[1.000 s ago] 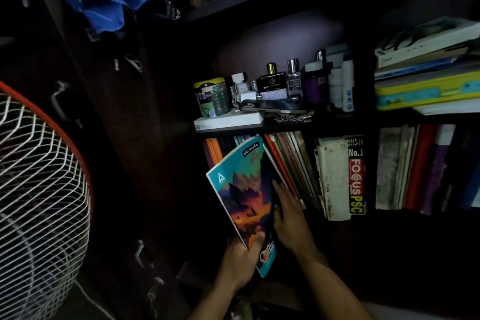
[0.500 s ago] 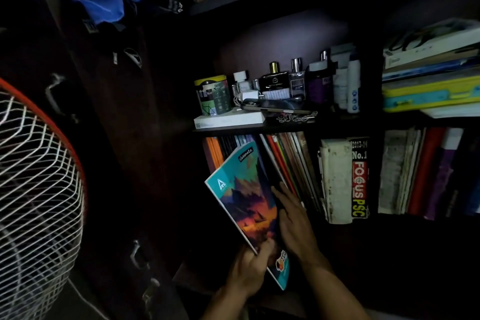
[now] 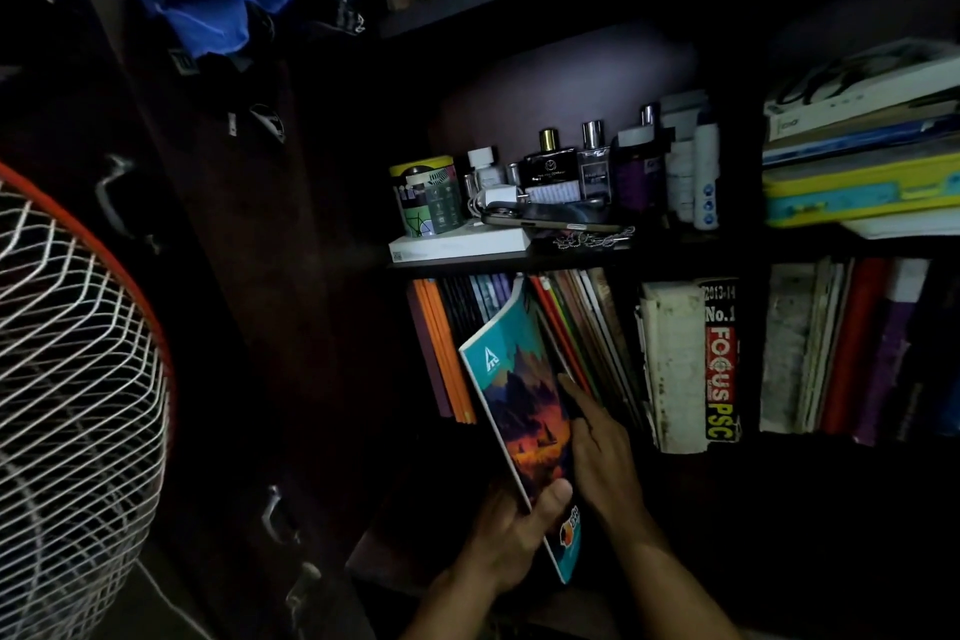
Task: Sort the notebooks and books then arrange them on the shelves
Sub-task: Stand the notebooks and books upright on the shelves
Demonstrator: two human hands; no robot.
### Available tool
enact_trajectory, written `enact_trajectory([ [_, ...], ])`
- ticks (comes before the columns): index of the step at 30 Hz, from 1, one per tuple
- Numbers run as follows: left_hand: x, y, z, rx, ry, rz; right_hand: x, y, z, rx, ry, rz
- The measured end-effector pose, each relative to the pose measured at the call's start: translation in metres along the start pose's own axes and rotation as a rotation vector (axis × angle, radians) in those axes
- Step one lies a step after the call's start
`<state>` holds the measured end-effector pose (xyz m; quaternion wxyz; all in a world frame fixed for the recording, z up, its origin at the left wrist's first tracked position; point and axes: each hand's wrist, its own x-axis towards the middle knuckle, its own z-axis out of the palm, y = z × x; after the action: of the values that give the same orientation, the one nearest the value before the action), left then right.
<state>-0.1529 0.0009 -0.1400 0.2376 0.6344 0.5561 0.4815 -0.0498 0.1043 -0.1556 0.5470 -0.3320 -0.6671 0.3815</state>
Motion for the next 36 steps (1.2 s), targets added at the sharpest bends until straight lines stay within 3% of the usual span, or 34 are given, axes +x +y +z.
enact_trajectory([
  [13, 0.000, -0.001, -0.001, -0.027, 0.010, -0.001, 0.002, 0.007, 0.002, -0.047, -0.039, -0.024],
  [21, 0.004, 0.002, 0.005, -0.061, -0.045, 0.008, 0.001, -0.002, -0.002, 0.030, 0.021, 0.027],
  [29, 0.029, 0.022, 0.020, -0.825, -0.110, -0.201, 0.003, -0.006, -0.002, -0.020, 0.050, 0.043],
  [36, 0.059, 0.035, 0.029, -0.945, -0.005, -0.172, 0.005, 0.002, -0.001, -0.100, 0.155, 0.011],
])
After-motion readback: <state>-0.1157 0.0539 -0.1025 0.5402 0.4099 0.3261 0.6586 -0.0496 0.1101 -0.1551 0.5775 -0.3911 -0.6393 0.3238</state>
